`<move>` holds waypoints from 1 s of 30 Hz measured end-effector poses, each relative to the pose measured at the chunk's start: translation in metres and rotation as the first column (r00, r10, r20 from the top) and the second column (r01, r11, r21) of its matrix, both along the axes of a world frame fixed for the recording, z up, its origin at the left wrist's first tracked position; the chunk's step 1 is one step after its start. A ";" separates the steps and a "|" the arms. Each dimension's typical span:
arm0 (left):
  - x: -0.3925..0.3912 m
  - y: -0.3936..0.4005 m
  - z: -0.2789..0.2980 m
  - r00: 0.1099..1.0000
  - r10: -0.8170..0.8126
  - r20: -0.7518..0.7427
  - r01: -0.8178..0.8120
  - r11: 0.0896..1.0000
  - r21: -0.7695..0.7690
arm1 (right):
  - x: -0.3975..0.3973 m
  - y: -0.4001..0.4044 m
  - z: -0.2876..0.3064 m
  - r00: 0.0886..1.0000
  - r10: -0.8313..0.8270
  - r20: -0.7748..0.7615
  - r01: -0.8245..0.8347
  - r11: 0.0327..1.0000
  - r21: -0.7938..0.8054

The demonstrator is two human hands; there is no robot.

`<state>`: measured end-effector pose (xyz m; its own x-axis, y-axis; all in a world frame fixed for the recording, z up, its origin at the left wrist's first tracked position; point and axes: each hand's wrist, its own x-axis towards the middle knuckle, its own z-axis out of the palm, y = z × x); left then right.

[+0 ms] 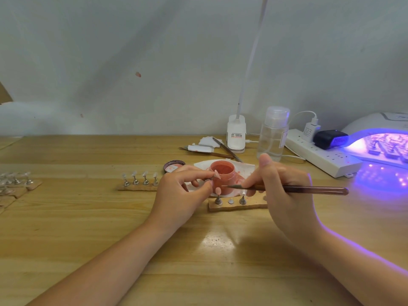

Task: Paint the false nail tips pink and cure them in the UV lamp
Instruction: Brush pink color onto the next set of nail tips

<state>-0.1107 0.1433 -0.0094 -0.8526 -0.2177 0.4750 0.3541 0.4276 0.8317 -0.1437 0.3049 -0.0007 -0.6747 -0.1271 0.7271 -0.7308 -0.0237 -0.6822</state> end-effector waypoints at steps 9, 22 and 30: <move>-0.001 -0.001 -0.001 1.000 0.000 -0.012 0.000 1.000 -0.012 | 0.001 -0.001 -0.001 1.000 -0.027 0.017 0.026 0.999 0.030; -0.002 -0.003 -0.002 0.998 0.005 -0.058 -0.006 1.000 -0.020 | 0.002 0.001 -0.001 0.998 0.002 0.071 0.004 0.997 -0.077; -0.002 -0.002 -0.002 0.999 -0.015 -0.046 0.017 0.999 0.039 | 0.005 -0.002 0.000 0.998 -0.052 -0.046 0.052 0.999 0.002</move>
